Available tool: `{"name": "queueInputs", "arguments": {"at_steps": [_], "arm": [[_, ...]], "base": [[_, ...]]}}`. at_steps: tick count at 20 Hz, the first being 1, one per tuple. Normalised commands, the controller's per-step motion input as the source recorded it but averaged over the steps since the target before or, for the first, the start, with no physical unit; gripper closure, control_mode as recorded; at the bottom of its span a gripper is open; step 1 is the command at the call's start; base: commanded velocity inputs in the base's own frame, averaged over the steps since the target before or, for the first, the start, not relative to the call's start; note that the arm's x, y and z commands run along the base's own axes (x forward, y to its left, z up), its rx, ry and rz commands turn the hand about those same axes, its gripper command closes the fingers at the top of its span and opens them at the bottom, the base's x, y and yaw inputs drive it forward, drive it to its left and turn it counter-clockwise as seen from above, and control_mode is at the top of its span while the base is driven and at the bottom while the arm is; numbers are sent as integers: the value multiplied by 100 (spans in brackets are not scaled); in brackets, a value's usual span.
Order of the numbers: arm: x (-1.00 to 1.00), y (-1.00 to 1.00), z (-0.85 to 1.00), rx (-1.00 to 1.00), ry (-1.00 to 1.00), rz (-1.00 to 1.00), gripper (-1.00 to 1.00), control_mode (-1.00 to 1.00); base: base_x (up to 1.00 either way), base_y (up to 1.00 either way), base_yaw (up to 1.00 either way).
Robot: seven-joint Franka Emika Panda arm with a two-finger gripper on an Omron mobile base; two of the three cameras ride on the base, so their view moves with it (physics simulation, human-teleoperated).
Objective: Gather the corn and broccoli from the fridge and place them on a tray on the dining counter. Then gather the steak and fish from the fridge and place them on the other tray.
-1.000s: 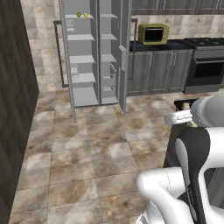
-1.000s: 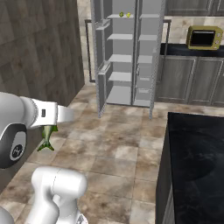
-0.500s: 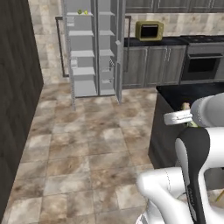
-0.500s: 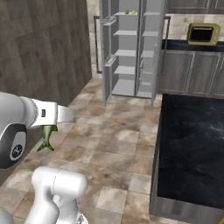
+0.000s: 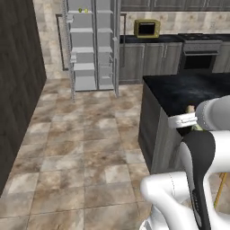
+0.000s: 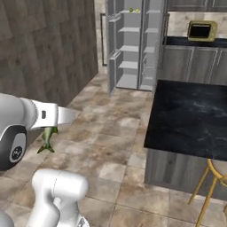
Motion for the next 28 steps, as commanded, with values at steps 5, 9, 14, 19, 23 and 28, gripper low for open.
{"name": "queueInputs", "arguments": {"at_steps": [5,9,14,19,23,28], "arm": [[0,0,0,0,0,0,100,100],[0,0,0,0,0,0,100,100],[0,0,0,0,0,0,100,100],[0,0,0,0,0,0,100,100],[0,0,0,0,0,0,100,100],[0,0,0,0,0,0,100,100]], "base": [[-71,-99,8],[-8,-100,2],[0,-100,0],[0,-100,0],[7,-100,0],[5,-100,0]]}}
